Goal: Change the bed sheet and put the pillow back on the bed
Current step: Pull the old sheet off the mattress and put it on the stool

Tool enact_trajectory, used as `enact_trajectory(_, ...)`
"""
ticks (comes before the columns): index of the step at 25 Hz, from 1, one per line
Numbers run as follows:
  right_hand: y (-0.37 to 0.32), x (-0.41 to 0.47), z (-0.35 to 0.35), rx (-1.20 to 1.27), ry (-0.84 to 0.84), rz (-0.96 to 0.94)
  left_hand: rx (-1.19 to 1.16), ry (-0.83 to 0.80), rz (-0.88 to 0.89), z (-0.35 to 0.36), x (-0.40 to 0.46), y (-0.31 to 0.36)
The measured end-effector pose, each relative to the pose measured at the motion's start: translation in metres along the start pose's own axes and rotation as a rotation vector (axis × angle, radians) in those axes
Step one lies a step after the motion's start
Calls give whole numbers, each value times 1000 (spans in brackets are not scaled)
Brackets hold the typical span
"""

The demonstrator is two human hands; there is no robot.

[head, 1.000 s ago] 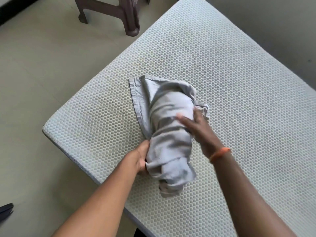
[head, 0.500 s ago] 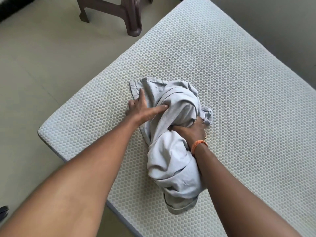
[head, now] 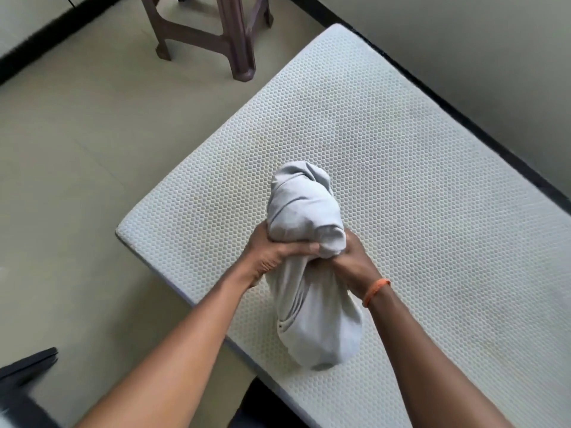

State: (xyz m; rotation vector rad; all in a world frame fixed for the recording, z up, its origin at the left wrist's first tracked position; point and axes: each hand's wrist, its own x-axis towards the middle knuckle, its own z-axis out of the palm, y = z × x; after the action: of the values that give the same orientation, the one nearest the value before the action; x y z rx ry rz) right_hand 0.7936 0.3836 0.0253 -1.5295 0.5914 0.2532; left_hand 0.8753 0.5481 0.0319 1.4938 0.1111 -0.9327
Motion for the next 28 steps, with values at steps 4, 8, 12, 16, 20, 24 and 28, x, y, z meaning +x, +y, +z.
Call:
enact_trajectory(4, -97, -68, 4, -316, -67, -72, -375, 264, -88, 5, -87, 67)
enact_trajectory(8, -147, -142, -4, -733, 435, -14, -657, 431, -74, -16, -162, 124)
enact_trajectory(12, -177, -178, 40, 256, 270, 472, -720, 467, 66, -49, -218, 160)
enact_trajectory(16, -227, -175, 108, 796, -86, 264, -696, 234, -4, -89, -260, 184)
enact_trajectory(20, -258, -167, 189, 768, -255, 137, -637, -180, -72, -190, -280, 207)
enact_trajectory(24, -266, -151, 263, 818, -362, 93, -439, -79, -214, -271, -297, 259)
enact_trajectory(28, -291, -125, 302, 838, -366, 61, -215, 114, 49, -336, -263, 269)
